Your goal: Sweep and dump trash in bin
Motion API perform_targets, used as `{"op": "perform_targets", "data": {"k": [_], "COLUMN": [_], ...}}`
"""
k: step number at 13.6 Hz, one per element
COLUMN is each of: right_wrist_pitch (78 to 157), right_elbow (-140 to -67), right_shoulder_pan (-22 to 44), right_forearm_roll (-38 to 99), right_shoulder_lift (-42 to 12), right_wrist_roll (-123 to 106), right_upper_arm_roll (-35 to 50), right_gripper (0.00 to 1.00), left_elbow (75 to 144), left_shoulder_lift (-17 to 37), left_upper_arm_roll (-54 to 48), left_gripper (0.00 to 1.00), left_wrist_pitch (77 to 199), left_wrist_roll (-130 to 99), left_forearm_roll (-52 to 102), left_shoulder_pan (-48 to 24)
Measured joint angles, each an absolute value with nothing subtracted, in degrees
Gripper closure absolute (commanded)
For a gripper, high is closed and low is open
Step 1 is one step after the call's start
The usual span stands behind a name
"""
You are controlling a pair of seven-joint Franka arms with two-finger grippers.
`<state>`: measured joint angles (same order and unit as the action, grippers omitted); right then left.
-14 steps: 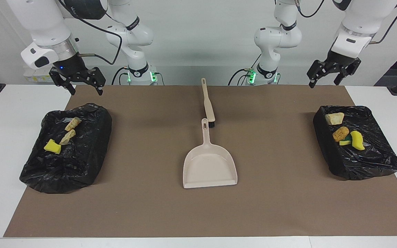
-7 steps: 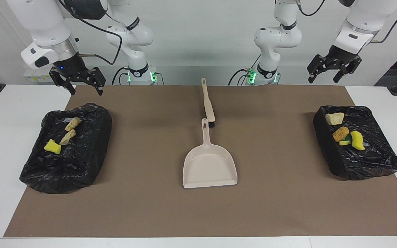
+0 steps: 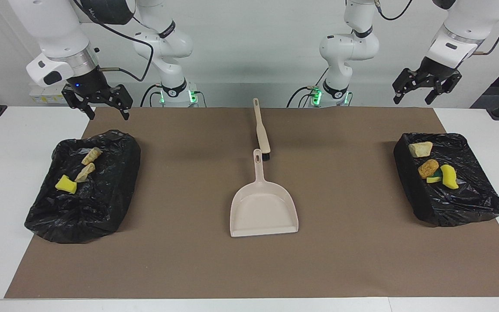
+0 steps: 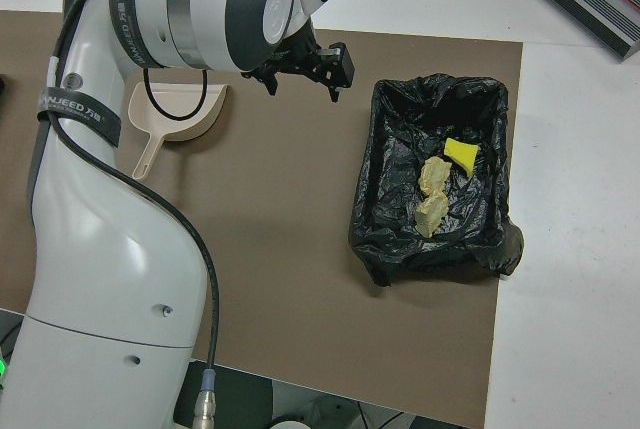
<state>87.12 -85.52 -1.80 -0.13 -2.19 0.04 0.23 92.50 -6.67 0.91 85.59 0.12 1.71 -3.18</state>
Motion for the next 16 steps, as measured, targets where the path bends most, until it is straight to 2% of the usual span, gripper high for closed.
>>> {"op": "perform_targets", "data": {"k": [16], "right_wrist_pitch": [87.1], "right_elbow": [-85.5], "right_shoulder_pan": [-1.8], "right_forearm_roll": [-0.1], "right_shoulder_lift": [-2.2], "right_wrist_roll": [0.0], "right_upper_arm_roll": [0.2], "right_gripper": [0.0], "left_elbow": [91.7], "left_shoulder_lift": [-7.0], "left_upper_arm_roll": [-3.4], "left_gripper": [0.0], "left_wrist_pitch": [82.8], "left_wrist_roll": [0.3], "left_forearm_roll": [1.3], "left_shoulder_pan": [0.3]}}
